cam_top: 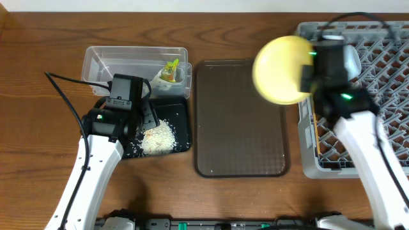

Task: Sort waste into correct bins and load items into the dishwasher rack
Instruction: 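Carry the yellow plate to the dish rack and stand it upright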

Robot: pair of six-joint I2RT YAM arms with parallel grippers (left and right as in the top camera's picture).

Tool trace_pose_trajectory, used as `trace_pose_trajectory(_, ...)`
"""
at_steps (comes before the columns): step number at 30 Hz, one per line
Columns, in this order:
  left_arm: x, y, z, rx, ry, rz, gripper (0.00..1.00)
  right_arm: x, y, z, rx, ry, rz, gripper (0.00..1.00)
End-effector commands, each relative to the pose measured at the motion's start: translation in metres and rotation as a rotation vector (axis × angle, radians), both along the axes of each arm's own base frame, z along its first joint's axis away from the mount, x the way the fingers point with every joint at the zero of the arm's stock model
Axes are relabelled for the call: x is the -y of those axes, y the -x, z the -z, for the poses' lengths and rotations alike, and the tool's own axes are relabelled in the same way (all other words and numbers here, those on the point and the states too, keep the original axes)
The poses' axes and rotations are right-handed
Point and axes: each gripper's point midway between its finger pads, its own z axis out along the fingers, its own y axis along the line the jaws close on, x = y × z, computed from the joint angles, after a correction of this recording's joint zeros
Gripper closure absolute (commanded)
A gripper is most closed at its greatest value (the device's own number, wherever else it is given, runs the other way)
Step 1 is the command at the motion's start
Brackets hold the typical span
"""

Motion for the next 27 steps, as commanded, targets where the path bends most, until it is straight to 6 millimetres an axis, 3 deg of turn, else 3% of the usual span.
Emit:
trace_pose_trajectory(1,-0.005,0.001,0.004,-0.011,-0.016,-0.021,0.3,0.061,0.022,-0.031,-0.031,0.283,0.094,0.99)
trace_pose_trajectory(5,-0.005,0.001,0.004,-0.011,-0.016,-0.021,0.3,0.112,0.047,-0.05,-0.087,0.458,0.26,0.99)
trace_pose_trajectory(11,-0.005,0.001,0.004,-0.011,-0.016,-0.021,0.3,0.143,0.062,-0.039,-0.183,0.503,0.359,0.99)
trace_pose_trajectory(22,-0.005,0.001,0.004,-0.011,-0.016,-0.02,0.3,0.145,0.045,0.009,-0.307,0.492,0.346,0.99)
trace_pose_trajectory(26,-0.005,0.001,0.003,-0.011,-0.015,-0.02,0.3,0.123,0.032,0.027,-0.273,0.372,0.298,0.97)
trace_pose_trajectory(27,-0.005,0.001,0.003,-0.011,-0.016,-0.021,0.3,0.114,0.027,0.03,-0.255,0.326,0.273,0.88)
